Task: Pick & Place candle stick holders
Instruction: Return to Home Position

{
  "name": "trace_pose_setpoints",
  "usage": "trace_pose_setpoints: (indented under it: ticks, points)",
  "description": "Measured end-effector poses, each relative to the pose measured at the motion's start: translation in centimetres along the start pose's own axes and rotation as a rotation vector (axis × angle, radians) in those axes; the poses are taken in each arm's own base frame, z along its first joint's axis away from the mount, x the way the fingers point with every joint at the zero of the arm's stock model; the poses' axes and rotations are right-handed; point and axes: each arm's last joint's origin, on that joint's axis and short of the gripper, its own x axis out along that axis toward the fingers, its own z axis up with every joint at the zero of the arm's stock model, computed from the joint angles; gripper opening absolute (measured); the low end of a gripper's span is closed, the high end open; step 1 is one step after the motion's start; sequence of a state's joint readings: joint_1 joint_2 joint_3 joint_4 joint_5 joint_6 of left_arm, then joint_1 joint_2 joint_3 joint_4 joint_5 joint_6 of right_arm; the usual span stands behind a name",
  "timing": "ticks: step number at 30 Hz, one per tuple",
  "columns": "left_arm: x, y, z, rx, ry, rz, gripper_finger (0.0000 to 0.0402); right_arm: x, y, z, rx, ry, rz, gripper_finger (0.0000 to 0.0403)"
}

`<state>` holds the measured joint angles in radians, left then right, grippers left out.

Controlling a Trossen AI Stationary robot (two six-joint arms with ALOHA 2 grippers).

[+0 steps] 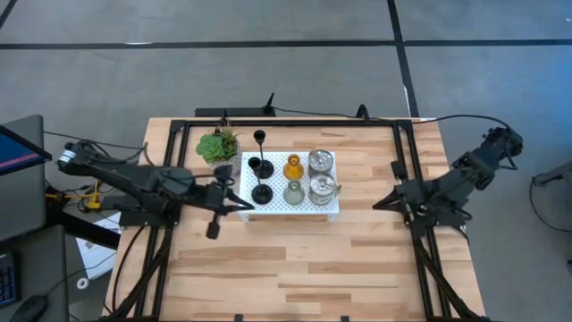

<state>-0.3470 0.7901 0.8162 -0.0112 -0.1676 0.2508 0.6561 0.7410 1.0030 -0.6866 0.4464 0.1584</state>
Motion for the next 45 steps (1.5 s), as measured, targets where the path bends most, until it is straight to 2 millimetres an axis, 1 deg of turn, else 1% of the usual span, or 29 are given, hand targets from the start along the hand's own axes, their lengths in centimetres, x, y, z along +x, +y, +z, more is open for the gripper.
trace_pose_setpoints:
  ticks: [3, 7, 11, 17, 23, 29, 36, 39, 42, 45]
  points:
    - [-1.5, 0.3, 0.1, 0.003, 0.019, 0.003, 0.0003, -0.7, -0.5, -0.6, 0.011, -0.018, 0.0, 0.0]
    - [-3.2, 0.6, 0.1, 0.005, 0.031, 0.001, 0.0003, -1.6, -0.9, -0.6, 0.038, -0.055, 0.0, 0.0]
    - [-4.4, 0.9, 0.1, 0.007, 0.046, 0.011, 0.0003, -2.2, -1.2, -0.5, 0.052, -0.085, 0.003, 0.0]
    - [-6.8, 1.3, 0.0, 0.007, 0.05, 0.015, 0.0003, -2.2, -1.3, -0.5, 0.043, -0.087, -0.019, 0.0]
    - [-9.6, 1.8, 0.0, -0.022, 0.014, 0.048, 0.0003, -2.2, -1.3, -0.5, 0.043, -0.088, -0.021, 0.0]
    - [-12.2, 2.3, 0.1, -0.037, -0.058, 0.067, 0.0003, -2.2, -1.3, -0.5, 0.036, -0.091, -0.043, 0.0]
    - [-16.4, 2.9, -0.7, -0.078, -0.136, 0.113, 0.0003, -2.2, -1.4, -0.5, 0.034, -0.092, -0.051, 0.0]
    - [-17.9, 3.1, -1.1, -0.09, -0.167, 0.12, 0.0003, -2.2, -1.4, -0.5, 0.034, -0.092, -0.051, 0.0]
    - [-18.9, 3.0, -2.0, -0.09, -0.185, 0.124, 0.0003, -2.2, -1.4, -0.5, 0.033, -0.092, -0.054, 0.0]
    - [-18.9, 3.0, -2.7, -0.082, -0.147, 0.152, 0.0003, -2.2, -1.4, -0.5, 0.032, -0.091, -0.069, 0.0]
